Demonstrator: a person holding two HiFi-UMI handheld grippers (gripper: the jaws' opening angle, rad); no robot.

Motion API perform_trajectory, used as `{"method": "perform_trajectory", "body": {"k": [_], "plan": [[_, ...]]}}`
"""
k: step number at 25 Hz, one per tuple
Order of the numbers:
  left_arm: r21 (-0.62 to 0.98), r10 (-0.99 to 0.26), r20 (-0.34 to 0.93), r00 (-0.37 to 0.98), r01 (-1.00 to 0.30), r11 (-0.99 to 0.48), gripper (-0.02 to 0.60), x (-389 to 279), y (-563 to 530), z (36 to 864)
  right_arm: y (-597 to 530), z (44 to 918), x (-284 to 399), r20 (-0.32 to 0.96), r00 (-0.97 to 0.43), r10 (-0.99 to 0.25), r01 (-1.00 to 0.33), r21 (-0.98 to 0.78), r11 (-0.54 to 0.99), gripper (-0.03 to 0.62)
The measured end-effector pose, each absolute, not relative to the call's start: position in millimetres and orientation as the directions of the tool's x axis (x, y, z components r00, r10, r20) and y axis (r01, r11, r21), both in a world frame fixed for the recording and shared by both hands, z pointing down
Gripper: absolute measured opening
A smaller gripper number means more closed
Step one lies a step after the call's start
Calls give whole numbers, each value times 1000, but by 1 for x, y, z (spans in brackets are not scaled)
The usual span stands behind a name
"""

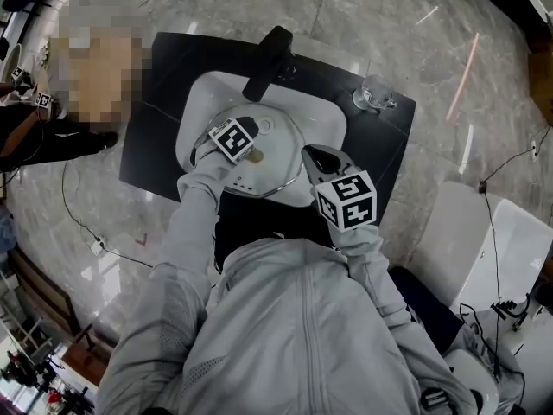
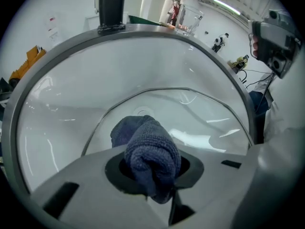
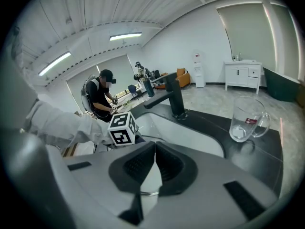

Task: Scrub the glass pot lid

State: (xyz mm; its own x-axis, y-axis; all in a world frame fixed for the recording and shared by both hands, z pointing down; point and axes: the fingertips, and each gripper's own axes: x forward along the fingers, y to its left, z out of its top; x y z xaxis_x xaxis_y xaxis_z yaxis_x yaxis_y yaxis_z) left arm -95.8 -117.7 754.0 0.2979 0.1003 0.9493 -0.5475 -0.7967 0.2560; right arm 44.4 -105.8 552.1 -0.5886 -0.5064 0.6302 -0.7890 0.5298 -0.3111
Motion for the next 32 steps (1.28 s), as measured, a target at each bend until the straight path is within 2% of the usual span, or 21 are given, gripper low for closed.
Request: {"method": "perform_trajectory", "body": {"k": [7,18,25,32], "plan": [[305,158,932,325,-473,-827,87,-47,-99,749,-97,555,58,632,-574,-520,-804,-316,504,30],[516,264,800,539,-394,-760,87,42,-66,720,-90,555,62,636,-565,-526,-812,-314,493,31],[527,298,796,527,-360,-770,87,35,-57,715,-88,552,61,637,-564,-525,-811,-312,495,31],[505,341,831,439,-341,-793,87,-11,-52,716,-90,553,49,635,-575,-516,-803,-317,504,30]]}}
